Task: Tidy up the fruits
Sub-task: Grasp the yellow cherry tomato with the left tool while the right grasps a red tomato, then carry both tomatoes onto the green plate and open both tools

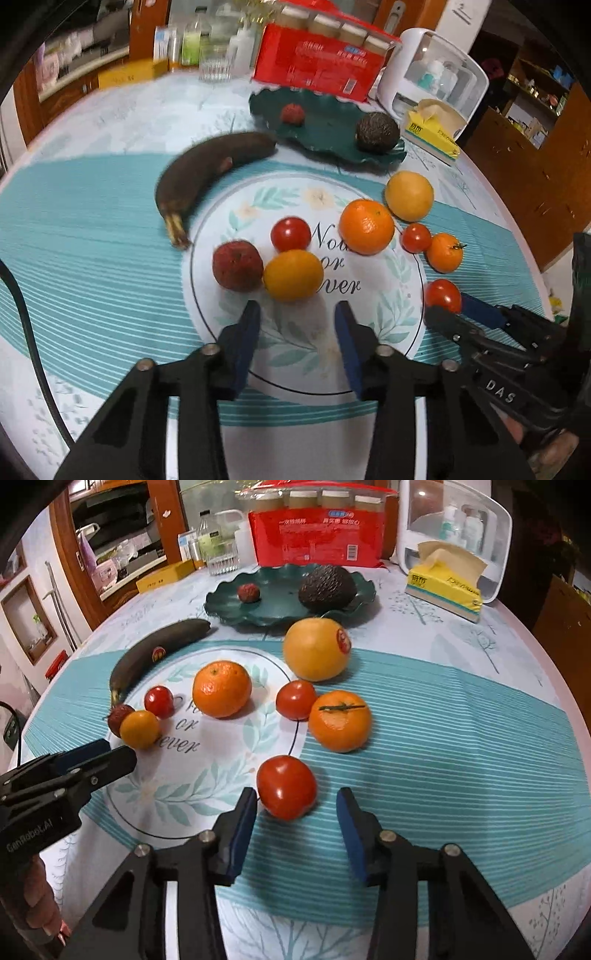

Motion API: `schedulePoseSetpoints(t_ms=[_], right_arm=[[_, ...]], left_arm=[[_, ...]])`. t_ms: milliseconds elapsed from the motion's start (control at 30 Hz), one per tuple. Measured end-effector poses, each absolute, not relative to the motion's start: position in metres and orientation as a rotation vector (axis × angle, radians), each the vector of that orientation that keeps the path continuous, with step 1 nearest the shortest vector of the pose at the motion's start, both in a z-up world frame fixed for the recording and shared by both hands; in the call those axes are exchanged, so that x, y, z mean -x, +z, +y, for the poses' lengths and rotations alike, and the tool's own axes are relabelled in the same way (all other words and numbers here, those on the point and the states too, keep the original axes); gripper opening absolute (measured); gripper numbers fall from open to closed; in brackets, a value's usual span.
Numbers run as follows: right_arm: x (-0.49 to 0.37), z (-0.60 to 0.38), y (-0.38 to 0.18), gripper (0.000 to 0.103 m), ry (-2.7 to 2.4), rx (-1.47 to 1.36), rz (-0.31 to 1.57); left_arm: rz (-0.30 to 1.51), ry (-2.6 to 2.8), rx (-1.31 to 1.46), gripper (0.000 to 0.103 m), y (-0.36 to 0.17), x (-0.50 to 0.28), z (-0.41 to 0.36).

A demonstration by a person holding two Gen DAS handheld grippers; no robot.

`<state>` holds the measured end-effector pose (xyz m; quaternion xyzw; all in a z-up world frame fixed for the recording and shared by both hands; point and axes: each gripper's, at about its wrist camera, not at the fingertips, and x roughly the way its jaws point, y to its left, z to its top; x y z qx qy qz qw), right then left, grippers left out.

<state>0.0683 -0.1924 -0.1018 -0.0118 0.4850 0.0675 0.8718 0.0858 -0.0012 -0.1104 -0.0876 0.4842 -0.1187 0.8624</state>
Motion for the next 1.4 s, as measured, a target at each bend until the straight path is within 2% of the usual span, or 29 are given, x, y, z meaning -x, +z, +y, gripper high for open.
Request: schedulePoseSetpoints(t_ms=[567, 700, 867, 933, 967, 1000, 1100, 1167, 1400], right_arm=[[-0.075, -0.187, -0.105, 0.041, 0.180, 0.063, 0.978], [-0.075, -0.185, -0.106, 0.041, 0.178, 0.077, 0.974], [-0.076, -0.180, -0.107, 0.042, 0.174, 0.104, 0.969], [-0.076, -0.178, -0.107, 0.041, 0.172, 0.112, 0.965], [-0.076, -0.178, -0.107, 0.041, 0.172, 0.112, 0.966], [-0.075, -0.177, -0.107, 0.041, 0.172, 0.113, 0.966], [-0.074, -0.177, -0.107, 0.038, 0.175, 0.115, 0.963], [-0.073, -0.175, -0.106, 0.032, 0.177, 0.123, 0.961], [-0.067, -0.168, -0.105, 0.031, 0.173, 0.133, 0.989]], left_arm=[[1.042, -0.225, 0.190, 0.035, -0.115, -0.116, -0.009], [1.048, -0.233, 0.176, 0.047, -0.115, -0.119, -0.014], [1.043, -0.222, 0.158, 0.049, -0.115, -0.122, -0.020], [1.038, -0.213, 0.147, 0.045, -0.116, -0.122, -0.021], [1.036, -0.206, 0.142, 0.037, -0.116, -0.122, -0.021], [1.035, -0.202, 0.142, 0.033, -0.116, -0.122, -0.020], [1.028, -0.218, 0.174, 0.032, -0.117, -0.121, -0.016], [1.024, -0.223, 0.179, 0.032, -0.118, -0.118, -0.013], [0.983, -0.238, 0.112, 0.031, -0.101, -0.095, -0.017]])
